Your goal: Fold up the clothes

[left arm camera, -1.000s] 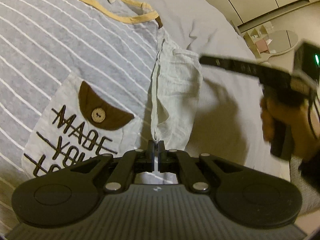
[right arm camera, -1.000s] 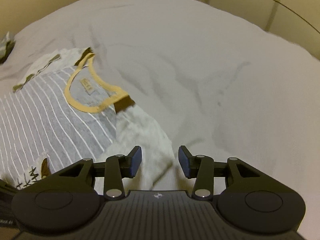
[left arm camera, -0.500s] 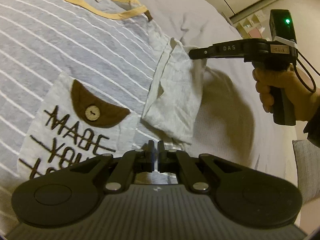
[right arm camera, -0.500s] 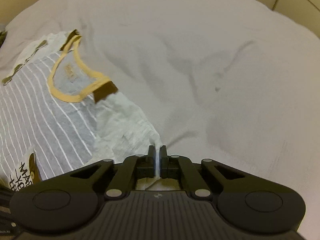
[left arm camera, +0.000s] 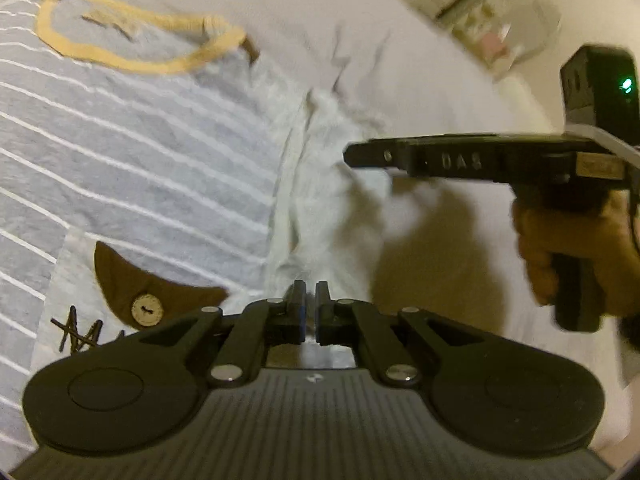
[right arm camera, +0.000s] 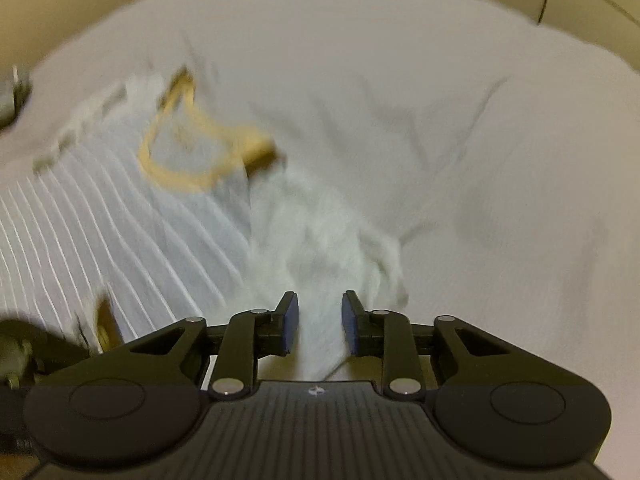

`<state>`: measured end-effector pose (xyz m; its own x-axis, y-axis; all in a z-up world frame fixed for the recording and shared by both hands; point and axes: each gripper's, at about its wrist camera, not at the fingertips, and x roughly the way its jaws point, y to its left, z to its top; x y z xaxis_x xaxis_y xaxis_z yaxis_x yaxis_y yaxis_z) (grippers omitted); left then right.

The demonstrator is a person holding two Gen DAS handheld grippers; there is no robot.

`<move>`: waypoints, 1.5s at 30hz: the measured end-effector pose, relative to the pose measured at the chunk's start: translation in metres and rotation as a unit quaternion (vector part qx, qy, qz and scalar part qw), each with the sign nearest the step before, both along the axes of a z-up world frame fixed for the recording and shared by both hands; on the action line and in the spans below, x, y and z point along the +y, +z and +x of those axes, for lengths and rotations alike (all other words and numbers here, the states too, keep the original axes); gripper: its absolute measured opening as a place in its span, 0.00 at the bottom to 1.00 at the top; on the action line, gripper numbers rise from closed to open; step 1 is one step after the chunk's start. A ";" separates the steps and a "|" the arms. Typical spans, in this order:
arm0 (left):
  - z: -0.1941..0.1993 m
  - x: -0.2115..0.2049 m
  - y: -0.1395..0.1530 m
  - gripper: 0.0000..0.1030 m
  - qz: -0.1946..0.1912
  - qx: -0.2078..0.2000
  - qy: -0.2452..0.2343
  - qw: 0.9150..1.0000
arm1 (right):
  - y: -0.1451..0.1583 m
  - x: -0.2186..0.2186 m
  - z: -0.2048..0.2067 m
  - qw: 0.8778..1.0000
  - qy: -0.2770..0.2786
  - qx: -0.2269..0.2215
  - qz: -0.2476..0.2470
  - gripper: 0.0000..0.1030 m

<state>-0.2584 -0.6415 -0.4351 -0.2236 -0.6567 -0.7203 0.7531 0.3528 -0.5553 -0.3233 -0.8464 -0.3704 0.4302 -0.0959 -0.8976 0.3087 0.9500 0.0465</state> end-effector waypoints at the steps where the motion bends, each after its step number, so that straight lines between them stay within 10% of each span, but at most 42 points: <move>1: 0.000 0.001 0.000 0.00 0.004 -0.003 -0.005 1.000 | -0.004 -0.003 -0.004 1.000 -0.014 0.003 0.006 0.21; 14: -0.010 0.072 0.036 0.01 0.044 -0.073 -0.043 0.995 | 0.042 0.074 -0.087 0.993 -0.098 -0.040 0.048 0.27; 27: 0.028 0.192 0.109 0.32 0.097 -0.153 0.025 0.983 | 0.060 0.179 -0.140 0.983 -0.129 -0.043 0.119 0.29; 45: 0.123 0.241 0.104 0.39 0.069 -0.154 0.036 0.985 | 0.072 0.112 0.104 0.991 -0.104 -0.082 -0.036 0.29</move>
